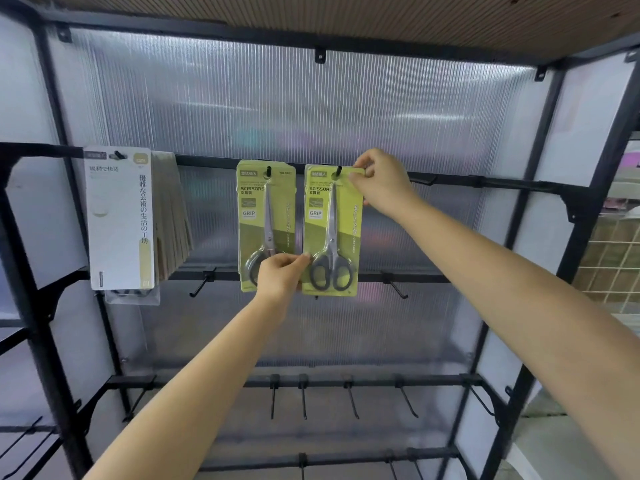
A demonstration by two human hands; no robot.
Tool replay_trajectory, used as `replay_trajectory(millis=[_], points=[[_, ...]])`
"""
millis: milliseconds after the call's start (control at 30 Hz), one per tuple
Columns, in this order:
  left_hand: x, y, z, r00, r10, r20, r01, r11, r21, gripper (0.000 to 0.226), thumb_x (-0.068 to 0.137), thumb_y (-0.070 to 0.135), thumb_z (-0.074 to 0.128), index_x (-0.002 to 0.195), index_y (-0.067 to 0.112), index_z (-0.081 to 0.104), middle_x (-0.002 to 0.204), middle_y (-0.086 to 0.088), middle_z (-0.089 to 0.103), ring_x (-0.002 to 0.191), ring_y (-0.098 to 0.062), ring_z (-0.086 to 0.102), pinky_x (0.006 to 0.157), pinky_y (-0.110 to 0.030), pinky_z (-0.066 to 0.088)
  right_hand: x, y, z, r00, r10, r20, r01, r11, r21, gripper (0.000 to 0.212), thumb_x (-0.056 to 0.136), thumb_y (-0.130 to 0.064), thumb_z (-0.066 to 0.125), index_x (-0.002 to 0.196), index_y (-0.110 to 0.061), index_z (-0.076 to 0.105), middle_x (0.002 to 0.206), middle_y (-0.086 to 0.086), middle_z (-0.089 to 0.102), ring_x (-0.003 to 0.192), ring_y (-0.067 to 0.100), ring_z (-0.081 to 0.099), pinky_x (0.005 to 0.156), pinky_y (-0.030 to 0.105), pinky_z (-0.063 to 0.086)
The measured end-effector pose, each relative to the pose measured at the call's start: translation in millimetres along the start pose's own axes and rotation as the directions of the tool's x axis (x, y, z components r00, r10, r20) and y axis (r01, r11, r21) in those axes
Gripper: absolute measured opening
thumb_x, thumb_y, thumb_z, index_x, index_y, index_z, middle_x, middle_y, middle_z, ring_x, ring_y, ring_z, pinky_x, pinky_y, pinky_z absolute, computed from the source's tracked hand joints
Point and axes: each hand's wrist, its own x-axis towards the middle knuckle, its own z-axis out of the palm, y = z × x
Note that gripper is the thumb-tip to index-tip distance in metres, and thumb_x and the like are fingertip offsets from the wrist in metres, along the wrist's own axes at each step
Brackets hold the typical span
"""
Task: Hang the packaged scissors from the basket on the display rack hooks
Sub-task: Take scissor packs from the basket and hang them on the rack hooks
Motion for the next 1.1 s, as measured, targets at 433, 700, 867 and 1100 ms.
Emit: replay_trajectory(millis=[433,700,867,1100], points=[[44,2,38,0.964,0.029,-0.265,0.036,0.970,0.238,0.045,0.093,0.028,0.056,0.052,0.011,0.046,0.052,-0.001,0.044,0.047,-0.013,0.038,0.049,-0.025,0.032,12,23,18,0.970,-0.206,0.128,0.243,0.836,-0.492,0.040,0.096,-0.019,0.047,0.133,-0.004,0.042,0.126,0.012,0.048,0.110,0.026,0.052,0.089,0.041,0.046],[54,0,43,0.955,0.032,-0.295,0.059,0.953,0.296,0.045,0.096,0.028,0.051,0.055,0.011,0.046,0.055,-0.001,0.045,0.052,-0.015,0.043,0.059,-0.026,0.034,18,30,27,0.975,-0.146,0.170,0.219,0.782,-0.584,0.052,0.097,-0.023,0.047,0.142,-0.006,0.028,0.133,0.012,0.042,0.120,0.028,0.044,0.091,0.042,0.046],[40,-3,50,0.967,0.112,-0.230,-0.040,0.953,0.299,0.030,0.098,0.020,0.045,0.097,-0.006,0.061,0.078,-0.009,0.052,0.074,-0.028,0.052,0.065,-0.027,0.034,5,28,21,0.977,-0.145,0.154,0.209,0.779,-0.592,0.055,0.096,-0.020,0.043,0.145,-0.006,0.023,0.138,0.012,0.039,0.124,0.027,0.041,0.091,0.040,0.044],[-5,-14,63,0.969,0.221,-0.111,-0.157,0.895,0.417,0.028,0.098,0.014,0.044,0.124,0.001,0.045,0.132,-0.015,0.046,0.123,-0.029,0.044,0.088,-0.027,0.036,-55,37,-16,0.987,-0.061,0.151,0.138,0.803,-0.580,0.042,0.098,-0.024,0.040,0.134,-0.004,0.038,0.135,0.011,0.043,0.119,0.028,0.046,0.085,0.035,0.041]])
